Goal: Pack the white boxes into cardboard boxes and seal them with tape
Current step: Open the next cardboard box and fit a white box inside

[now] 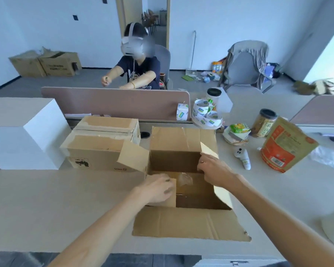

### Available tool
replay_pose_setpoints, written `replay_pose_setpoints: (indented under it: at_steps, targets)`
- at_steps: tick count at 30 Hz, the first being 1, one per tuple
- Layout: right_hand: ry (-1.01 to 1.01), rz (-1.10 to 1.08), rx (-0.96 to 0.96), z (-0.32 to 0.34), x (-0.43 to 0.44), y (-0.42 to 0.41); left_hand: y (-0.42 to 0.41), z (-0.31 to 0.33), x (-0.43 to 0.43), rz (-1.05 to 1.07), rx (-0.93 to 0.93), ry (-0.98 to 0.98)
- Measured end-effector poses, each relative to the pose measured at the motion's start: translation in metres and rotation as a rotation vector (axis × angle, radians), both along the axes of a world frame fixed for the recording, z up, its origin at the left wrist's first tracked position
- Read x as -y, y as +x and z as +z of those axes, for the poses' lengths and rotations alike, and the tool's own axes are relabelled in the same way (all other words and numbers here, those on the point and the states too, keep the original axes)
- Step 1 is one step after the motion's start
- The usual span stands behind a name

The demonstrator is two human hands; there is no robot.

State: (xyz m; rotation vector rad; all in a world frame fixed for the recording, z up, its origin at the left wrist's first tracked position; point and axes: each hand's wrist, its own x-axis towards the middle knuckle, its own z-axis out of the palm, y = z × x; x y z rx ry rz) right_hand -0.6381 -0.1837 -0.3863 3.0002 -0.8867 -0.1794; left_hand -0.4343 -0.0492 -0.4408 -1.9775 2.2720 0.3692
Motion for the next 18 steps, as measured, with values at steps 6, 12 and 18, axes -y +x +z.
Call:
replay_pose_setpoints:
  at_steps: [6, 12, 18]
  targets:
    - [-0.181, -0.199, -0.334, 0.030, 0.004, -0.057, -0.014, -0.010, 0.023, -0.277, 0.143, 0.093]
    - [-0.047, -0.383, -0.381, -0.008, 0.000, -0.104, -0.010, 0.000, 0.029, -0.287, 0.079, -0.009]
    - [0.011, -0.428, -0.083, -0.036, -0.012, -0.095, 0.012, 0.030, 0.013, -0.191, -0.060, -0.206]
